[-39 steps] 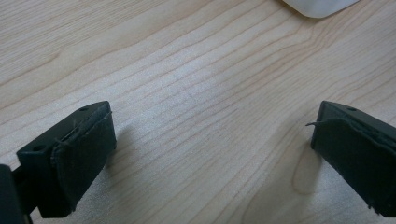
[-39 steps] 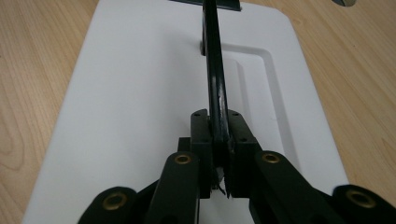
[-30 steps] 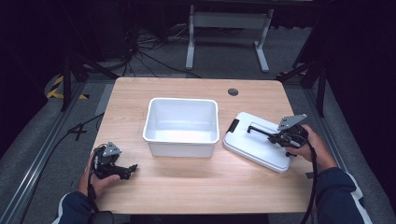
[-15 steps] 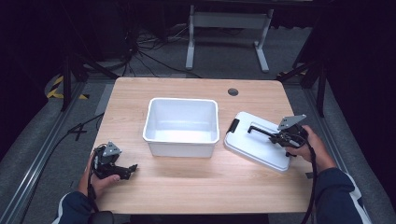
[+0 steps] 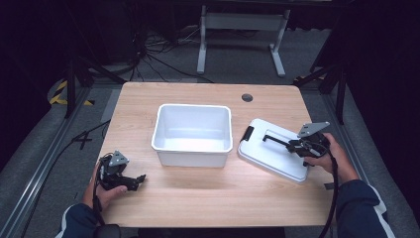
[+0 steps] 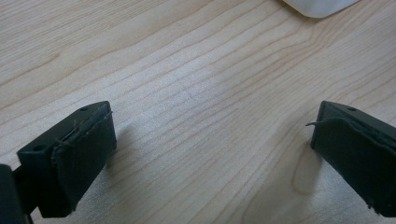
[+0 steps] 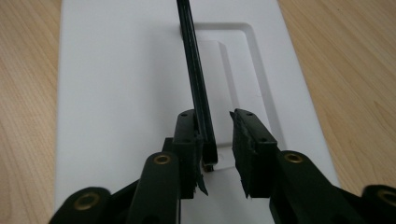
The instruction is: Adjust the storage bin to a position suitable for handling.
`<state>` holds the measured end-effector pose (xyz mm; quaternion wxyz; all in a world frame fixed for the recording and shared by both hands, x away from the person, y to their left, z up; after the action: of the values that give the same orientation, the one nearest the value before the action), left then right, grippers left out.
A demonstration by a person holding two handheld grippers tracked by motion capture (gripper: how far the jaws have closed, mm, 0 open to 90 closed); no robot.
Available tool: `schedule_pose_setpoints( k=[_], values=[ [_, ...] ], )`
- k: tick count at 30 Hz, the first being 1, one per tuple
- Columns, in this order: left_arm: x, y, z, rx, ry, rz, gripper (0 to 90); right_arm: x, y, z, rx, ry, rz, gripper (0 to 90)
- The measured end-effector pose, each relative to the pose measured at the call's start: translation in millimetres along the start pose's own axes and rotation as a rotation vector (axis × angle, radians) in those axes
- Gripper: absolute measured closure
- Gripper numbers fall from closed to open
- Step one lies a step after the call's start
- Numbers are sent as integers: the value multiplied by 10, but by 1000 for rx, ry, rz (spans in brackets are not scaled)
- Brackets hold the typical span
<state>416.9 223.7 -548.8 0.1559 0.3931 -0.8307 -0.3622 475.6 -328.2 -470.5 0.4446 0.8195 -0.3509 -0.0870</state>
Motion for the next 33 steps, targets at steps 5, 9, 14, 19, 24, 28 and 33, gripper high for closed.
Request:
schedule_pose_setpoints(
  k=[5, 9, 14, 19, 24, 28, 33],
  values=[
    [-1, 0, 0, 1, -1, -1, 5, -10, 84, -21, 32, -8, 15, 655],
    [0, 0, 0, 0, 0, 0, 5, -13, 173, -22, 57, -25, 29, 613],
    [0, 1, 0, 0, 0, -1, 5, -34, 250, -13, 79, -37, 32, 581],
    [0, 1, 0, 0, 0, 0, 5, -71, 328, 15, 93, -46, 37, 541],
    [5, -1, 1, 2, 5, 0, 5, -111, 391, 61, 100, -35, 50, 516],
    [3, -2, -1, 4, 3, -1, 5, -147, 443, 122, 110, -40, 66, 491],
    [3, 0, 0, 1, 2, 0, 5, -210, 495, 204, 138, -47, 70, 458]
  ],
)
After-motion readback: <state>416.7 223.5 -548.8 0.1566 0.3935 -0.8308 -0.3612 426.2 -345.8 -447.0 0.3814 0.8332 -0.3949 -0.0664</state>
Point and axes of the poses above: each handheld gripper's, and its own axes: y roughly backward along the jaws, z roughly out of its underside, x roughly to its right, the point moved 9 cm from there along -y, roughly forward along the jaws, and after that the axes turned 4 degrees about -y, right-handed, at the moved point
